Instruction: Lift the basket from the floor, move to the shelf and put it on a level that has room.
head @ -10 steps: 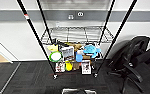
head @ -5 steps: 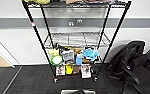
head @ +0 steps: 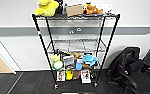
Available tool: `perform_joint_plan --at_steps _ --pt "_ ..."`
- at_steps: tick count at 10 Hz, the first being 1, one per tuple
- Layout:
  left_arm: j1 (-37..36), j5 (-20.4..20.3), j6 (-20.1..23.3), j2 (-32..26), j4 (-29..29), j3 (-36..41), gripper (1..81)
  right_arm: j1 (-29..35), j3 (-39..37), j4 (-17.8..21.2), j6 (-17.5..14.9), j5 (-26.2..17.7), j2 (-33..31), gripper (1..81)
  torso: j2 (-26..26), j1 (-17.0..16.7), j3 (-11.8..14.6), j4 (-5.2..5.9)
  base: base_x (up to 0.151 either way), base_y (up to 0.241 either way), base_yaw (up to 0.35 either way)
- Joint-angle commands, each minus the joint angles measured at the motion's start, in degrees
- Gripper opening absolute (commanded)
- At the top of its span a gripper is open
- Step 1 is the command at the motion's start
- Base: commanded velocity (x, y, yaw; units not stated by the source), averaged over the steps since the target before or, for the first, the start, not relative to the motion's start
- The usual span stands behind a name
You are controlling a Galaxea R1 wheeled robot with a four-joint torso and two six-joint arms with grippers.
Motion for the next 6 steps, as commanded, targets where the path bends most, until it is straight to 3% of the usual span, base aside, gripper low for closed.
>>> perform_joint_plan --at_steps 1,2,3,4,6 --pt "-5.2 2.1 -0.3 -1.3 -0.8 1.4 1.0 5.5 1.8 -0.3 0.0 -1.4 -0.6 1.0 5.7 -3.7 0.0 0.0 0.0 0.0 0.0" --pt "-4.9 2.0 -0.2 -1.2 -0.8 1.4 1.0 5.4 1.7 -0.3 -0.1 -1.4 -0.6 1.0 1.3 -0.9 0.4 0.0 0.0 0.0 0.0" --pt "-4.8 2.0 -0.2 -1.1 -0.8 1.4 1.0 5.3 1.6 -0.3 0.0 -1.4 -0.6 1.0 2.6 -1.7 0.7 0.0 0.0 0.0 0.0" --pt "-4.7 2.0 -0.2 -1.1 -0.8 1.4 1.0 5.2 1.6 -0.3 -0.1 -1.4 -0.6 1.0 3.0 -1.9 4.8 0.0 0.0 0.0 0.0" --pt "-4.6 2.1 -0.2 -1.4 -0.8 1.4 1.0 5.0 1.9 -0.4 -0.1 -1.4 -0.6 1.0 3.5 -2.3 6.9 0.0 0.0 0.0 0.0"
